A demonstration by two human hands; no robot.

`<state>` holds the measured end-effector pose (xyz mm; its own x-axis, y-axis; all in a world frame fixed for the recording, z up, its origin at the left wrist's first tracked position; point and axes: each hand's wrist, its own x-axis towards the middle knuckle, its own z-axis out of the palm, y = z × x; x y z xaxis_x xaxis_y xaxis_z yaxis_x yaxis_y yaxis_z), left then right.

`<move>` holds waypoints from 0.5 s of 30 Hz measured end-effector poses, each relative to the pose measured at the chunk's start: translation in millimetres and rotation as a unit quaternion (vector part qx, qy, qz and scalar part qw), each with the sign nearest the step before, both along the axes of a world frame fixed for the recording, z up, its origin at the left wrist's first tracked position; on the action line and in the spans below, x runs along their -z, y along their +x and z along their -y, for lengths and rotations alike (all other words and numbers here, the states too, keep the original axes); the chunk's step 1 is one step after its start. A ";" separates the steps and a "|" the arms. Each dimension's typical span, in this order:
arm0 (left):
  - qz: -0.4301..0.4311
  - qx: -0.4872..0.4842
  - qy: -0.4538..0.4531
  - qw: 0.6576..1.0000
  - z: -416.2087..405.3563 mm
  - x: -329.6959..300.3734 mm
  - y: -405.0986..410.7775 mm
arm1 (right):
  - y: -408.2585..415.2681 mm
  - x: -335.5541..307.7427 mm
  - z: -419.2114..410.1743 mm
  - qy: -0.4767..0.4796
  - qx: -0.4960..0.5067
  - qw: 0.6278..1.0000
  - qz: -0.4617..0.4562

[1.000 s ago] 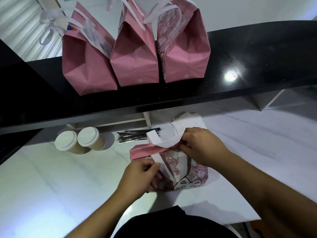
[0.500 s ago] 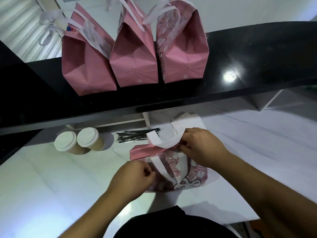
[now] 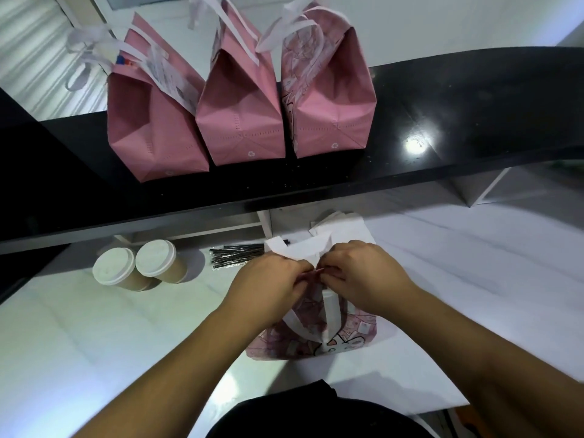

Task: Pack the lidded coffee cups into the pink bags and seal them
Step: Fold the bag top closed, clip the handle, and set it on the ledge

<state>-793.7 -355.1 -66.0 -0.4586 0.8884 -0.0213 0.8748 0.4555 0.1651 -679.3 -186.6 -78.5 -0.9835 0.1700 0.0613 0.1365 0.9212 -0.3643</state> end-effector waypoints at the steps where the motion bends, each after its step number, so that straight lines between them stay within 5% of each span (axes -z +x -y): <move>1: -0.010 -0.004 -0.007 1.000 -3.1 -0.7 0.9 | 0.6 0.3 2.8 0.012 -0.001 1.000 -0.003; 15: 0.066 -0.009 0.035 0.997 17.0 17.4 -15.4 | 18.7 1.8 -8.8 0.033 -0.033 0.999 -0.012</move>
